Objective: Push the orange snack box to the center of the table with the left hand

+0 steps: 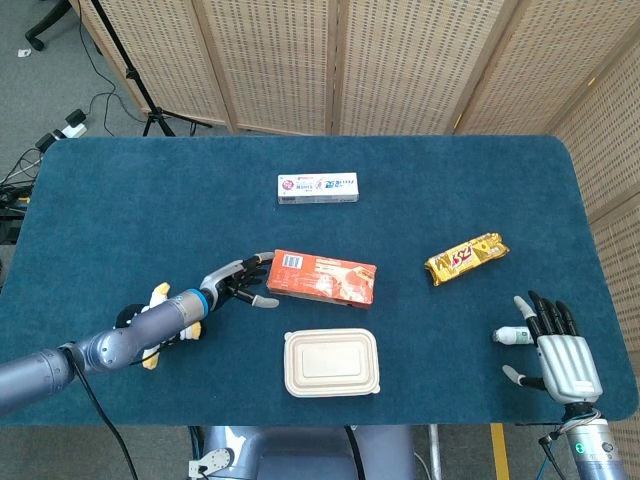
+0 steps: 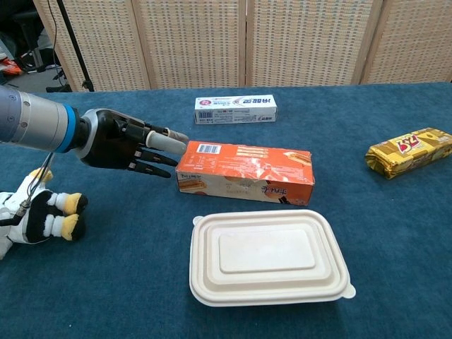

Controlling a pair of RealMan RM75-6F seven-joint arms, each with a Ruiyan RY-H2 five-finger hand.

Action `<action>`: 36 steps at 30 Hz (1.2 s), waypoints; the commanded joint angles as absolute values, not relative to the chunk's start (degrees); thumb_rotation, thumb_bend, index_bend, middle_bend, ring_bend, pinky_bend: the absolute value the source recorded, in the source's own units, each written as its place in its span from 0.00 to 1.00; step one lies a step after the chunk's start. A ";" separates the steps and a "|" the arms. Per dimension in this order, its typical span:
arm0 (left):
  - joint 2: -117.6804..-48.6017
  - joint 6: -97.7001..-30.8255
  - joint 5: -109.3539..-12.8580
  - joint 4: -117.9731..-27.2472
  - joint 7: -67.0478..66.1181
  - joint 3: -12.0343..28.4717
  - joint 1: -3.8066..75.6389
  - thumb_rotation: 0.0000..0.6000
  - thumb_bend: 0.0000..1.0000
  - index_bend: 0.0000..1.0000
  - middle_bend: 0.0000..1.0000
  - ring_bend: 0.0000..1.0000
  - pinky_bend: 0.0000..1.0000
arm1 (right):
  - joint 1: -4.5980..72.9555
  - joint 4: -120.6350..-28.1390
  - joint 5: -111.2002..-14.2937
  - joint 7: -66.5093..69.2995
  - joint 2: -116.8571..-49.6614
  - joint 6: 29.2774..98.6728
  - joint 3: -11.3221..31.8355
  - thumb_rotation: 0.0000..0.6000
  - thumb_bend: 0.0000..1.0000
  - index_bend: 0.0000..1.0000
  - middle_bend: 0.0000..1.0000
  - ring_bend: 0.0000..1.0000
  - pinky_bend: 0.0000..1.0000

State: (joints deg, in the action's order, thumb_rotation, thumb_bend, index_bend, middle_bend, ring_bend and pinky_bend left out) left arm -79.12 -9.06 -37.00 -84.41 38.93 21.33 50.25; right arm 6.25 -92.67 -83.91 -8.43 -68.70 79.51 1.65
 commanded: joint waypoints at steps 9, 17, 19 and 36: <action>-79.52 -10.50 -35.65 -85.62 38.56 19.44 52.61 1.00 0.07 0.00 0.00 0.00 0.00 | 6.18 -92.67 -84.05 -7.95 -68.54 79.71 1.71 1.00 0.05 0.02 0.00 0.00 0.00; -79.56 -10.96 -35.47 -86.03 38.39 19.04 52.90 1.00 0.07 0.00 0.00 0.00 0.00 | 6.12 -92.64 -84.06 -7.82 -68.47 79.76 1.70 1.00 0.05 0.02 0.00 0.00 0.00; -77.80 -13.30 -36.35 -86.66 37.75 19.61 51.77 1.00 0.07 0.00 0.00 0.00 0.00 | 6.13 -92.57 -84.01 -7.86 -68.47 79.65 1.67 1.00 0.05 0.02 0.00 0.00 0.00; -69.20 -53.97 -53.90 -93.94 10.96 9.39 39.43 1.00 0.07 0.00 0.00 0.00 0.00 | 6.12 -92.69 -83.77 -8.53 -68.65 79.65 1.76 1.00 0.05 0.02 0.00 0.00 0.00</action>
State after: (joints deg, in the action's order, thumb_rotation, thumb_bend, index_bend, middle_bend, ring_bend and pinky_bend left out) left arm -70.15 -46.31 -48.91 -92.79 17.49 12.99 43.36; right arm 6.12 -92.69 -83.77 -8.53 -68.65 79.65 1.76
